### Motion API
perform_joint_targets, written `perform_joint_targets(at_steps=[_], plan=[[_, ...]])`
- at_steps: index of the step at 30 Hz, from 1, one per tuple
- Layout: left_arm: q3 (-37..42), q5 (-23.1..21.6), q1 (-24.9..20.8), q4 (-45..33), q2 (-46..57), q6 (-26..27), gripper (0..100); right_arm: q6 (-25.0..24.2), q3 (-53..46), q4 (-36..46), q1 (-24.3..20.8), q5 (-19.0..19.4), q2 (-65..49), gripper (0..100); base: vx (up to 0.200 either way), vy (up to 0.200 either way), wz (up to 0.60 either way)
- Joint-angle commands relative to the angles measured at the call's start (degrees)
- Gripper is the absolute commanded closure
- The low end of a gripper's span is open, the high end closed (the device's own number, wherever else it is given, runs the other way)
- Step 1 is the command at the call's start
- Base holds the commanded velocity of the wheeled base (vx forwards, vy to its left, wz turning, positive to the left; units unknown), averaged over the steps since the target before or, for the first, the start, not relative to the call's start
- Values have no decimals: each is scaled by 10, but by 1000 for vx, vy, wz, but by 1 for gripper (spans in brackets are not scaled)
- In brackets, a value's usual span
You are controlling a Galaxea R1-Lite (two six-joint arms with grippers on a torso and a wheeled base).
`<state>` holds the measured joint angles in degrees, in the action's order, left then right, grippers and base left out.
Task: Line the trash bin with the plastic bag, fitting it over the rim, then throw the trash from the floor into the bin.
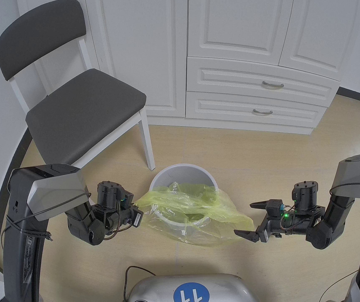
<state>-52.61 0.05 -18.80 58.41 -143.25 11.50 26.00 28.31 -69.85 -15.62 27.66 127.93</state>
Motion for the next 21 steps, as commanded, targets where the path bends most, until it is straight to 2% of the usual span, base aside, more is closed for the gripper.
perform_joint_targets(at_steps=[1,3,7,9,12,16,18,21], plan=[[0,0,0,7,0,0,100,-2,-23,-46,4,16,-40,0,0,0,0],[1,0,0,14,1,-1,100,-2,-28,-78,-4,8,-37,0,0,0,0],[4,0,-2,30,1,0,100,-5,-36,-141,-47,-73,-30,0,0,0,0],[10,0,-2,32,4,1,100,-13,-45,-192,-89,-170,-23,0,0,0,0],[22,-2,-4,32,17,3,100,-14,-55,-201,-127,-248,-20,0,0,0,0],[29,-3,-7,32,25,3,100,-13,-57,-201,-166,-328,-21,0,0,0,0],[28,-3,-7,32,25,2,100,-11,-56,-201,-168,-347,-18,0,0,0,0],[28,-4,-7,31,25,1,100,-10,-53,-201,-168,-354,-11,0,0,0,0]])
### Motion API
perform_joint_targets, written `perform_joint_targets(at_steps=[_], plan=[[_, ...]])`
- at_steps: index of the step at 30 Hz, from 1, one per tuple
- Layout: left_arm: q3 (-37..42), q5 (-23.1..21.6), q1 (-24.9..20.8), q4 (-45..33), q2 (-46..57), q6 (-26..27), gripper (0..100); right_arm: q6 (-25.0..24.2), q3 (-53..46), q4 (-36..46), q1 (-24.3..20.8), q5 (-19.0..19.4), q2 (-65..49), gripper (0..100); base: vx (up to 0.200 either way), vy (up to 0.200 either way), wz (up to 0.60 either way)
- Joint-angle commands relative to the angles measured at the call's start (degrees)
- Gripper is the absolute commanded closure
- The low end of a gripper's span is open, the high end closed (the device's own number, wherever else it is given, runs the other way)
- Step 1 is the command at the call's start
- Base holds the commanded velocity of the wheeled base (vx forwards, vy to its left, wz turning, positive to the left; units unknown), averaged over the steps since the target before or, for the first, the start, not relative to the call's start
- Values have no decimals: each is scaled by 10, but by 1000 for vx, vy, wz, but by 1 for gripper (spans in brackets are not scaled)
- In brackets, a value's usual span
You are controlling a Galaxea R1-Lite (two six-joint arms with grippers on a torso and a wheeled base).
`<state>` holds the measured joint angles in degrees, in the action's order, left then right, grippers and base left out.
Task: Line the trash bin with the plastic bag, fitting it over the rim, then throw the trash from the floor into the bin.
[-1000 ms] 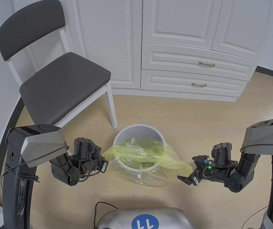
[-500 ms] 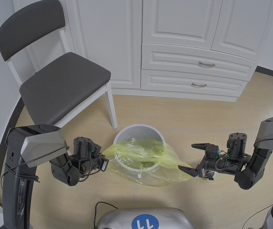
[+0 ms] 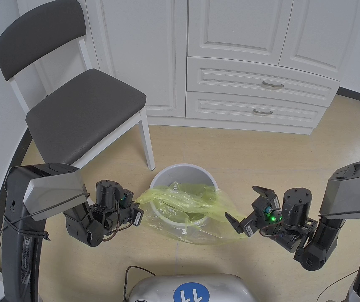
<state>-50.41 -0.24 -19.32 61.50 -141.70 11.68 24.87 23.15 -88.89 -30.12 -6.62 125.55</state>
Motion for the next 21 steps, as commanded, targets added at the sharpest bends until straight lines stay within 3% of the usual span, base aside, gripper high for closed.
perform_joint_targets(at_steps=[1,4,8,9,15,21], plan=[[7,-1,-3,0,11,0,100,1,1,-11,-23,-13,14,0,0,0,0],[7,0,-3,-2,13,-1,100,4,3,-11,-27,-26,18,0,0,0,0],[7,0,-3,-9,14,-1,100,2,8,-11,-56,-74,24,0,0,0,0],[7,0,-3,-9,14,-1,0,2,9,-11,-62,-81,29,0,0,0,0],[15,-3,-4,1,16,2,0,-7,39,-11,-88,-101,60,0,0,0,0],[49,-3,-18,0,62,12,0,-56,101,-11,-128,-172,84,0,0,0,0]])
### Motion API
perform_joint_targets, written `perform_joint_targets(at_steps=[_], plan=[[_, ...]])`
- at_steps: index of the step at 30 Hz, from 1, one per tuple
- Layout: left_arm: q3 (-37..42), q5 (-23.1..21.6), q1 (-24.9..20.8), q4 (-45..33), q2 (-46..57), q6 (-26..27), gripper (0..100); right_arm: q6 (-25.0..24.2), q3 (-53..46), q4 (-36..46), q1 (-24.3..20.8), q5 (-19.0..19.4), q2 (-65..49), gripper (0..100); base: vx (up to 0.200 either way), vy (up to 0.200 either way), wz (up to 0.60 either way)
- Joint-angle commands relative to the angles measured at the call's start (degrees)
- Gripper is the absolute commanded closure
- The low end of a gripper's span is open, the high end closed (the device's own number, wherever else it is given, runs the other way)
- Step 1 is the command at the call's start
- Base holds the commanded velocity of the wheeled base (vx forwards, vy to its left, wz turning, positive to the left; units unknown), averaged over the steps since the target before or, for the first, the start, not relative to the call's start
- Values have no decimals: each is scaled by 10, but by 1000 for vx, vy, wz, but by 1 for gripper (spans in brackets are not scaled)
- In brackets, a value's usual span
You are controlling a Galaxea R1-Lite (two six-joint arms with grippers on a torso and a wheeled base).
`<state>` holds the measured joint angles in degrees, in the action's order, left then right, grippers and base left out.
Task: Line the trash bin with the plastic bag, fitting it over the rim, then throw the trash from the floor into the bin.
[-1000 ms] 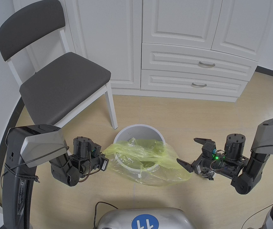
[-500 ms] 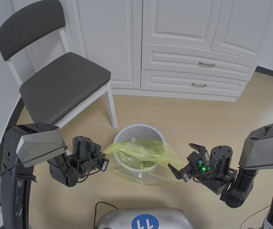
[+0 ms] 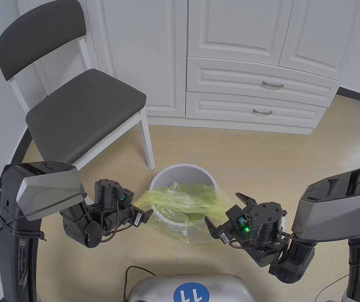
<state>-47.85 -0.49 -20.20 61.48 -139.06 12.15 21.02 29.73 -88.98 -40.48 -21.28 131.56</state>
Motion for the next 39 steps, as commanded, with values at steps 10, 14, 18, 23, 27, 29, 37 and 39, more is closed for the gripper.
perform_joint_targets(at_steps=[10,14,18,23,27,29,37,39], plan=[[49,-16,-14,2,118,16,0,48,100,3,-46,-43,52,0,0,0,0],[53,-16,-36,11,171,13,0,99,139,91,-45,-42,19,0,0,0,0],[65,-13,-27,14,218,13,0,101,190,243,-50,-35,0,0,0,0,0],[58,-11,34,16,250,26,0,99,252,316,-42,-34,8,0,0,0,0],[61,-31,88,48,273,36,0,98,329,397,-40,-31,7,0,0,0,0],[58,-43,101,49,275,35,0,96,359,445,-46,-31,6,0,0,0,0],[33,-65,109,76,266,-32,0,98,439,557,-44,-48,48,0,0,0,0],[30,-65,110,80,266,-39,0,98,443,558,-43,-52,59,0,0,0,0]])
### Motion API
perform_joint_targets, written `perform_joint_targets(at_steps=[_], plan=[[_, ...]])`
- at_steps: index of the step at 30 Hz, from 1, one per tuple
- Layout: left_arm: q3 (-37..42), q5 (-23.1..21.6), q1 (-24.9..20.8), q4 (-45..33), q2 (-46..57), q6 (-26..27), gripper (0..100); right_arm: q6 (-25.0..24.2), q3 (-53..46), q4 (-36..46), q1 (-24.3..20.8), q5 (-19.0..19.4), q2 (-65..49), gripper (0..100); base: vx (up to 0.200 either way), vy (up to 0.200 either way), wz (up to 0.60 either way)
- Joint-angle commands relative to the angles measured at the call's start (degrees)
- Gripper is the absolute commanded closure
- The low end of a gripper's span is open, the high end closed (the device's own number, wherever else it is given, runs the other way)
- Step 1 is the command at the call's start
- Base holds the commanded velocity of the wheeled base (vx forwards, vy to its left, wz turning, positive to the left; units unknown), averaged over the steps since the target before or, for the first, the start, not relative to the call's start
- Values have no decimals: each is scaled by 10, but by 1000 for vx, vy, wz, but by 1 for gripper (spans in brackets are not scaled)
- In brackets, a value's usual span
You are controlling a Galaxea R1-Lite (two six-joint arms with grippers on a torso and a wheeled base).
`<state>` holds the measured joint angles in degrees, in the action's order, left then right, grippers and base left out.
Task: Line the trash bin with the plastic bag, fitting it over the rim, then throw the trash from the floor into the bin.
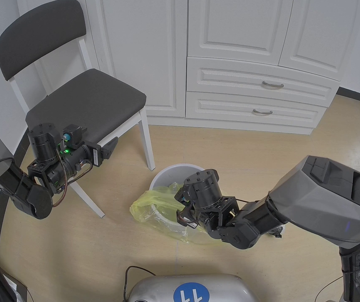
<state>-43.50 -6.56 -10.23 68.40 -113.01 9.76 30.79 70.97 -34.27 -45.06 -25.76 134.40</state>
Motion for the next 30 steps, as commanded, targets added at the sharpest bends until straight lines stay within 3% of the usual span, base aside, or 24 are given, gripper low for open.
perform_joint_targets(at_steps=[1,11,30], plan=[[-13,-5,14,14,8,-17,0,1,36,11,3,-8,40,0,0,0,0],[-16,-3,24,25,9,-14,0,1,55,32,-2,-18,71,0,0,0,0],[-18,-2,29,42,2,-11,0,2,154,37,42,-61,148,0,0,0,0]])
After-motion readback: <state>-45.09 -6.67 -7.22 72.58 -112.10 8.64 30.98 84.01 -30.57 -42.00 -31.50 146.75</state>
